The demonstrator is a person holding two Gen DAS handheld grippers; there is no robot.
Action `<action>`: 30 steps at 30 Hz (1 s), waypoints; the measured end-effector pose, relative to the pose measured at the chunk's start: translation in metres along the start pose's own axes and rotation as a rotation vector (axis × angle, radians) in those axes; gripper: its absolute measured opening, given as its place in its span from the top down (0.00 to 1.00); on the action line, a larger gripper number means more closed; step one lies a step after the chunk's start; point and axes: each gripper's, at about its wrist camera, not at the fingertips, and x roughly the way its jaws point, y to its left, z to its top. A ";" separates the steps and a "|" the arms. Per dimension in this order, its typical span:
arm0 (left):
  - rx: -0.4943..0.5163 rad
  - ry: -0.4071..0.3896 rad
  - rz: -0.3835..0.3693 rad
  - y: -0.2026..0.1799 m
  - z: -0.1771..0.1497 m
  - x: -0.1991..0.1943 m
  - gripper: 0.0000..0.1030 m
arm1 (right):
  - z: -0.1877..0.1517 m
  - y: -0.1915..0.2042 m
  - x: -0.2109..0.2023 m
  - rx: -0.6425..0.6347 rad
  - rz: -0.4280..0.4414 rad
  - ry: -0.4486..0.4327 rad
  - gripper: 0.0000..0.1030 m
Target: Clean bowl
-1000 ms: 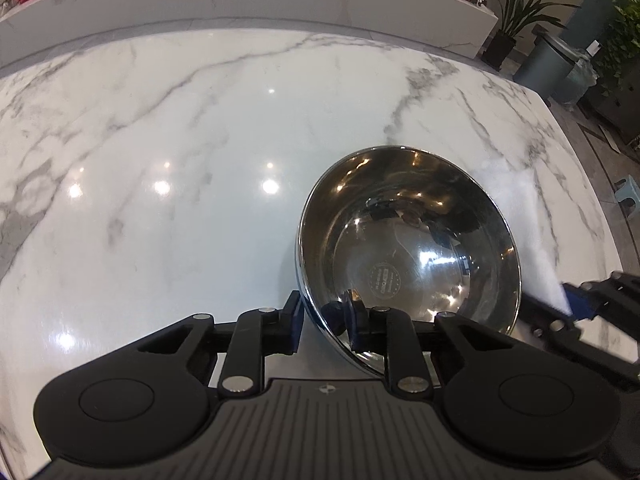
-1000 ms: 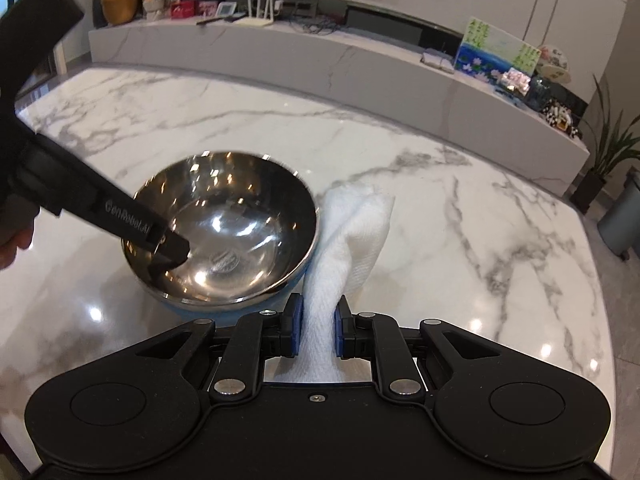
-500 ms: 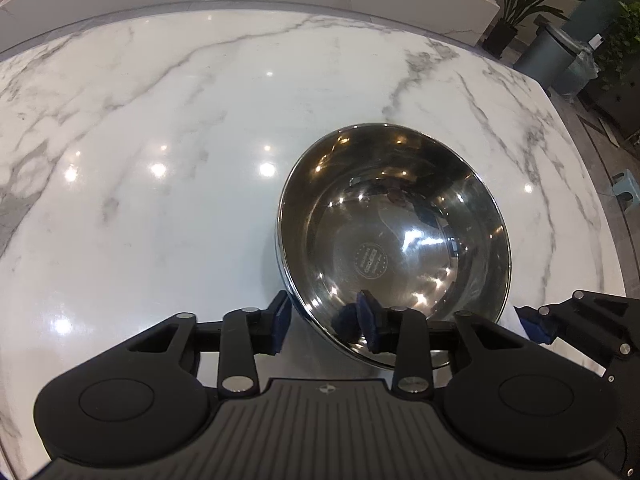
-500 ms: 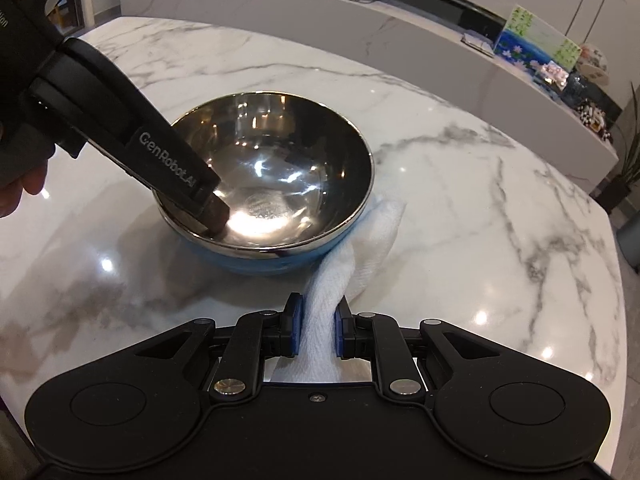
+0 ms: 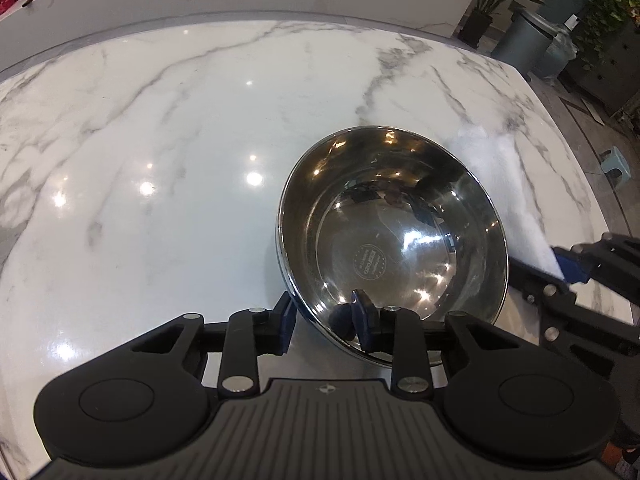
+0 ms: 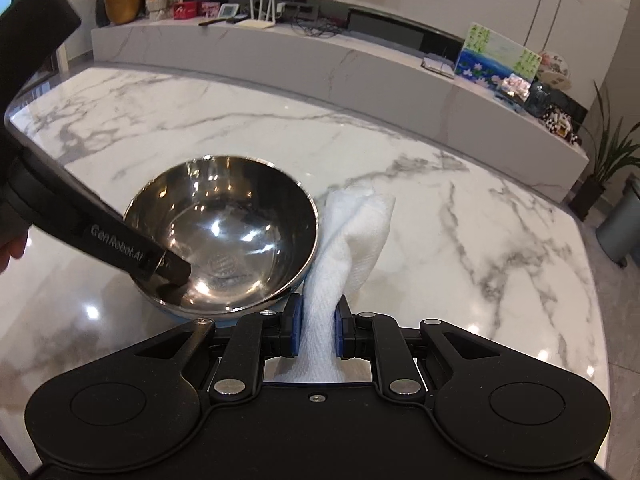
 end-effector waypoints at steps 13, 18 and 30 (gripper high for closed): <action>-0.020 0.027 -0.009 -0.002 -0.003 -0.001 0.65 | -0.006 0.018 0.015 -0.056 0.013 0.072 0.87; -0.014 -0.005 0.016 0.002 -0.001 -0.001 0.74 | -0.005 0.014 0.012 -0.036 0.008 0.058 0.87; -0.016 -0.031 0.050 0.003 0.006 -0.002 0.81 | 0.001 0.001 -0.001 0.021 0.005 -0.017 0.87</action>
